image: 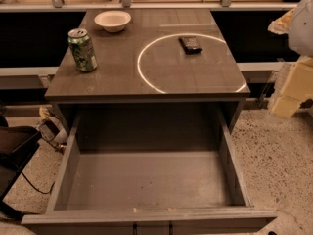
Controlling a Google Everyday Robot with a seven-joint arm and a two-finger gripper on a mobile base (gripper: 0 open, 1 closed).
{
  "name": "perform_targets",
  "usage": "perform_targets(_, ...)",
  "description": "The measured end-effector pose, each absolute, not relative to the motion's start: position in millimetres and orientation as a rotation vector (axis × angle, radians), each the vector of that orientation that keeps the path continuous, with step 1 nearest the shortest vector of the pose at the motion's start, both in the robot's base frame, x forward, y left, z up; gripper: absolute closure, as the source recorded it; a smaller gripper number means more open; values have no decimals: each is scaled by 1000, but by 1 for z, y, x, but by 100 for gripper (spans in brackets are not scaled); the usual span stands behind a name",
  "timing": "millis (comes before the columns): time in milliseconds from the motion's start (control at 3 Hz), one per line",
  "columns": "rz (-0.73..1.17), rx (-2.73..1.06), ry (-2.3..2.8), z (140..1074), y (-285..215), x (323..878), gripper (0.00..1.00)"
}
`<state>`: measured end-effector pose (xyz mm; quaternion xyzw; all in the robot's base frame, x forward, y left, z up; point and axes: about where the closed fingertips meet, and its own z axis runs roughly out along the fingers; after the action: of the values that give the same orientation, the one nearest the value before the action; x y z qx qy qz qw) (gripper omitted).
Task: Place rxbar chocolate into top drawer
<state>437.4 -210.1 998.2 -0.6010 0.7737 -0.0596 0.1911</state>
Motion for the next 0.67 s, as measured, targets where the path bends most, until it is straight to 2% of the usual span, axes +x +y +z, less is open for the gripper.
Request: perform_targets(667,-173,-1655,2162,998,-211,448,0)
